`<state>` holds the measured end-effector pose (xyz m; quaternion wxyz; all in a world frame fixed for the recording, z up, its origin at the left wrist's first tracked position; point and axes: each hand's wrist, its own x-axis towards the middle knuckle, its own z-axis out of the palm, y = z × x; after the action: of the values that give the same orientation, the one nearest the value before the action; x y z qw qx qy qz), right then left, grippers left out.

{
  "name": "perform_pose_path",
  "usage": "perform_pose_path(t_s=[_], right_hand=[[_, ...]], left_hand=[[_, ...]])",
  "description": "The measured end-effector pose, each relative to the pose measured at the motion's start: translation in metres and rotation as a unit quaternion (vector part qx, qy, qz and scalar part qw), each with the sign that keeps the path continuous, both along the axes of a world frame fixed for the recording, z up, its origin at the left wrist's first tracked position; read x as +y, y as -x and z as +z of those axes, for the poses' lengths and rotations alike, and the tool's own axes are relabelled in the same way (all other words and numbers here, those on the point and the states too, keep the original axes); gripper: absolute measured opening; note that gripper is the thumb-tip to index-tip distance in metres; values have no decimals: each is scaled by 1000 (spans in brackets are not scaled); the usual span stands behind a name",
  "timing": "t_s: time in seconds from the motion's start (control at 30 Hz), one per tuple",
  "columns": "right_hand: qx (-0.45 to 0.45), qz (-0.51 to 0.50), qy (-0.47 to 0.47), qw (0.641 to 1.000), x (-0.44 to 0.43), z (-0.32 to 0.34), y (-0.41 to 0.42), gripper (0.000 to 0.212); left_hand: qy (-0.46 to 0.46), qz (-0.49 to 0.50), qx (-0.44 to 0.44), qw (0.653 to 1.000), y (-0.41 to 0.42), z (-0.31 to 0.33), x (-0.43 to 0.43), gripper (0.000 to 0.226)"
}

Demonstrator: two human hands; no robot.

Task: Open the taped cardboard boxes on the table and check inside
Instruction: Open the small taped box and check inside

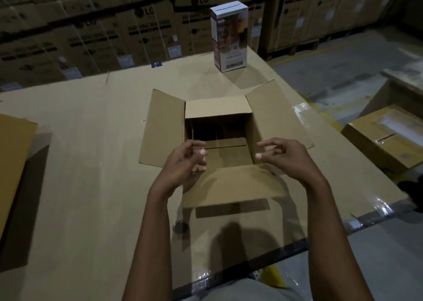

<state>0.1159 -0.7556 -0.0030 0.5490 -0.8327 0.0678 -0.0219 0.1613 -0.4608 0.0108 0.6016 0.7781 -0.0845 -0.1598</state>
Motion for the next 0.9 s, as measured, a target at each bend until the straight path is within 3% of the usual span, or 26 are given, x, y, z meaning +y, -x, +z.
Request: perform_pose_path(t_s=[0.1, 0.2, 0.27, 0.37, 0.43, 0.5, 0.6, 0.7, 0.8, 0.9], right_hand=[[-114, -45, -46, 991, 9, 14, -14, 23], [-153, -50, -69, 984, 14, 29, -37, 22], [-124, -31, -70, 989, 15, 31, -62, 23], [7, 19, -36, 999, 16, 12, -113, 26], [95, 56, -6, 994, 15, -5, -145, 36], [122, 80, 33, 989, 14, -12, -167, 55], [61, 53, 91, 993, 12, -2, -187, 60], [-32, -2, 130, 991, 13, 16, -213, 55], [-77, -23, 91, 993, 17, 30, -246, 71], [-86, -2, 151, 985, 20, 24, -284, 84]], left_hand=[[-44, -15, -50, 998, -21, 23, -9, 30], [-129, -47, -113, 984, -49, 46, -22, 31], [-197, -79, -111, 971, -77, 49, -35, 32], [-293, -146, -55, 943, -120, 34, -51, 39], [-340, -163, -32, 926, -136, 17, -55, 48], [-350, -139, -55, 925, -148, 3, -55, 50], [-321, -67, -144, 933, -167, 0, -58, 41], [-315, -14, -227, 921, -192, 9, -67, 50], [-359, 13, -238, 902, -221, 9, -77, 70], [-435, -1, -234, 870, -255, -3, -81, 80]])
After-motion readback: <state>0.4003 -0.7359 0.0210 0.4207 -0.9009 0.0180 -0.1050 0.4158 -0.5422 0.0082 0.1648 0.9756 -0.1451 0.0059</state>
